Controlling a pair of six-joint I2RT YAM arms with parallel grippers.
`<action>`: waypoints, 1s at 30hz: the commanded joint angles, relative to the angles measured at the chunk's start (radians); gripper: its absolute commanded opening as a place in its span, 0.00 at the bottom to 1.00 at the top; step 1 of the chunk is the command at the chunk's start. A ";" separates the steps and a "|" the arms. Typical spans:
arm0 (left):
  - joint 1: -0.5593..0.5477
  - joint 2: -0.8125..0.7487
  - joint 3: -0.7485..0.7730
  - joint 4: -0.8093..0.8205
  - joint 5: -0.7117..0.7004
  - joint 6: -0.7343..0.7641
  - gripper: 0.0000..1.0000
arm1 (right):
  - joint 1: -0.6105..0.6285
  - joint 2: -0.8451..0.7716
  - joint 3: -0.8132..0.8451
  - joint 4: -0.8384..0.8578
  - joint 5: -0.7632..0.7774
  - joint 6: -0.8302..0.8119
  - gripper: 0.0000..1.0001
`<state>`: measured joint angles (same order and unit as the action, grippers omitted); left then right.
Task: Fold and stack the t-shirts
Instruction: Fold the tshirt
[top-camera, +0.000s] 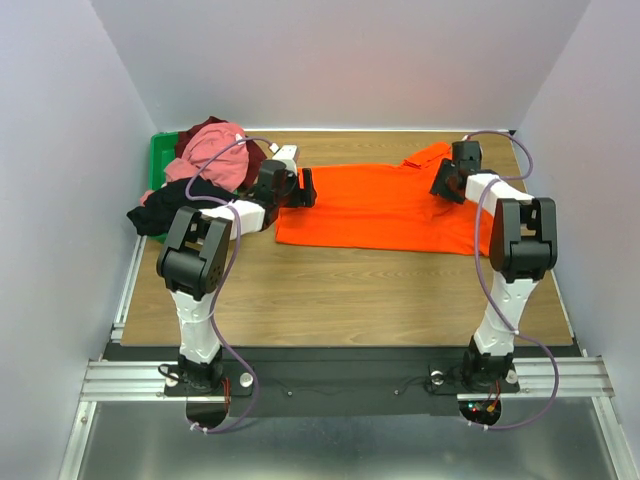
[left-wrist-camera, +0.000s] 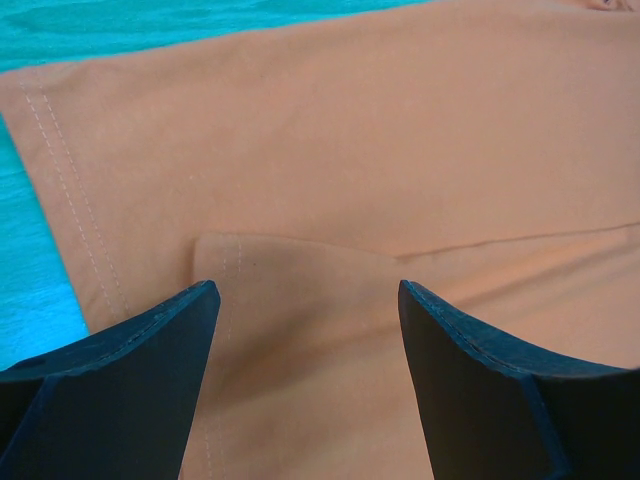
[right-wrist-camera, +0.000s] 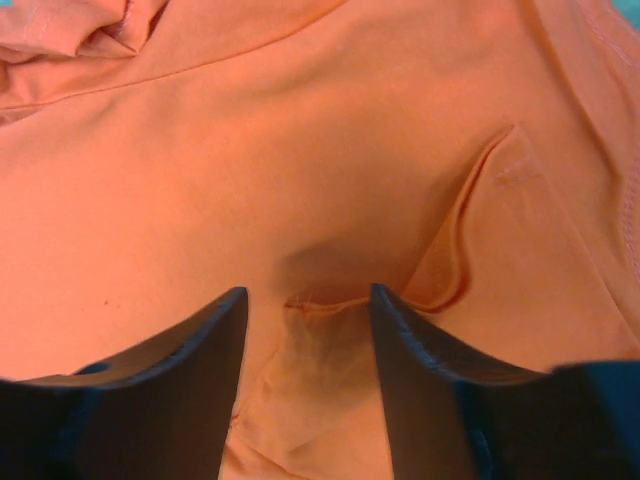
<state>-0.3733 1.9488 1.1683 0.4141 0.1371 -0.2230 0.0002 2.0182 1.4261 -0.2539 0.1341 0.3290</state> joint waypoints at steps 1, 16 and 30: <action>0.005 -0.030 -0.002 0.034 -0.008 0.034 0.84 | -0.002 0.025 0.046 0.024 -0.028 -0.016 0.52; 0.024 -0.027 -0.010 0.032 -0.004 0.017 0.84 | 0.032 0.011 0.022 0.053 -0.083 -0.027 0.03; 0.030 -0.025 -0.012 0.034 0.010 0.007 0.84 | 0.037 0.004 0.022 0.062 -0.088 -0.027 0.47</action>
<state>-0.3508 1.9488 1.1671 0.4145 0.1349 -0.2146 0.0299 2.0449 1.4361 -0.2306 0.0368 0.3073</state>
